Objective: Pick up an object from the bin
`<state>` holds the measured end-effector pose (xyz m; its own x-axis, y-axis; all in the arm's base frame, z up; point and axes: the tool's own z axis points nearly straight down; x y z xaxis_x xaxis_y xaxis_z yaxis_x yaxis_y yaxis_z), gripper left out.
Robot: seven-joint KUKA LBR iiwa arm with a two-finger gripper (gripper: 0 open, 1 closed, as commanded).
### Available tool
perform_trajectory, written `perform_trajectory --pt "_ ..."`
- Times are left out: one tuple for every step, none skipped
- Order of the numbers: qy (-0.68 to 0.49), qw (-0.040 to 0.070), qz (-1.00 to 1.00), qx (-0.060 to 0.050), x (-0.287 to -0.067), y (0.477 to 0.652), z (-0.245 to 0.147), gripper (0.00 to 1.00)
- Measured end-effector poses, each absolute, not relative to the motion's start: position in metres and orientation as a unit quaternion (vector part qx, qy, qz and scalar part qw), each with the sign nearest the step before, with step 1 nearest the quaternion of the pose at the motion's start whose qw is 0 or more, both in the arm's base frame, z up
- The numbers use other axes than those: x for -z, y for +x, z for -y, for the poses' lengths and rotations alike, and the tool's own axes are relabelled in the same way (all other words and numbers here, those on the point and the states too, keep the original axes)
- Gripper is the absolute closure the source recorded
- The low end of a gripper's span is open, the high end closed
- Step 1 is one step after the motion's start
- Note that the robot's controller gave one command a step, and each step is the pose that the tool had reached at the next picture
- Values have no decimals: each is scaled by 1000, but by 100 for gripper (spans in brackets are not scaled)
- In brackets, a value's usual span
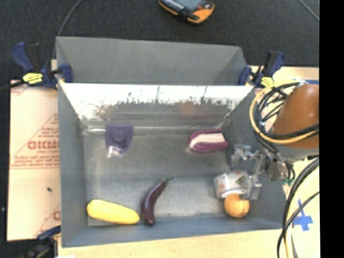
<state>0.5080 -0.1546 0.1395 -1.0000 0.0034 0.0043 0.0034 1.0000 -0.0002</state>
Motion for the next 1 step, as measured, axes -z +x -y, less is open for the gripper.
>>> perform_trajectory --pt "1 -2 1000 -1 -143 510 154 0"
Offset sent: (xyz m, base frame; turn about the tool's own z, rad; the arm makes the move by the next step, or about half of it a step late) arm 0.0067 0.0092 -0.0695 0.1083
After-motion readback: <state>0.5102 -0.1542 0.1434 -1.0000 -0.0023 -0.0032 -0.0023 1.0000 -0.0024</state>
